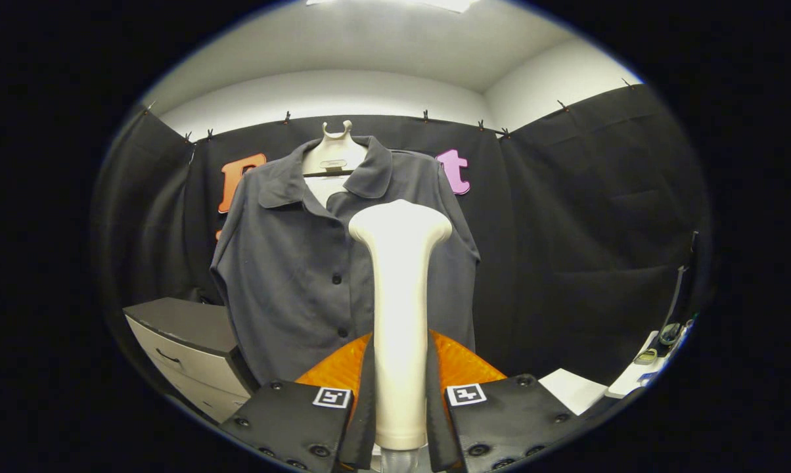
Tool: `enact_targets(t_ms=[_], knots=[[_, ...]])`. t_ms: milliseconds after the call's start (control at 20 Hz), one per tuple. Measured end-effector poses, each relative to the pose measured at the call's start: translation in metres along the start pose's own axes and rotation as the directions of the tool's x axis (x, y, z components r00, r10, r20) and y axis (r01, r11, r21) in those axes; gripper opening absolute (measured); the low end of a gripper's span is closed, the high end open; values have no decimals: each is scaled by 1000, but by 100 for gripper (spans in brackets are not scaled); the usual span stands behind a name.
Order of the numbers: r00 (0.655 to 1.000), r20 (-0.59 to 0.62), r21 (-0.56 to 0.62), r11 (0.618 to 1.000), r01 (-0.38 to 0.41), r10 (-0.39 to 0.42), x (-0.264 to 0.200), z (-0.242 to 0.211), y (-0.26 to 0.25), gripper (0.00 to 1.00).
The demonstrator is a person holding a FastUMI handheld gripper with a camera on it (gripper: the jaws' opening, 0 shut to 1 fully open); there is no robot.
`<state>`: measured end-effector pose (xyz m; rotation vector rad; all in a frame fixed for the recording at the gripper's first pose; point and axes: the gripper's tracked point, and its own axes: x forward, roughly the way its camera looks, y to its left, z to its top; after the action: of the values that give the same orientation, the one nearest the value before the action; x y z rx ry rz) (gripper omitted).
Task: Iron the clothes twice with a garment steamer, once on the left side and once on the right side.
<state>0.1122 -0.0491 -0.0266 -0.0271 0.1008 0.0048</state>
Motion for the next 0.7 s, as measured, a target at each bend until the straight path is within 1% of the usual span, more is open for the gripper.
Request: enact_targets(t_ms=[200, 350, 600, 700], knots=[[1000, -6, -16, 1000, 9, -9, 31, 11, -3, 39], [1000, -2, -26, 1000, 10, -10, 44, 14, 1, 39], [1000, -23, -36, 999, 11, -12, 65, 7, 4, 39], [999, -32, -41, 999, 13, -14, 67, 2, 3, 39]])
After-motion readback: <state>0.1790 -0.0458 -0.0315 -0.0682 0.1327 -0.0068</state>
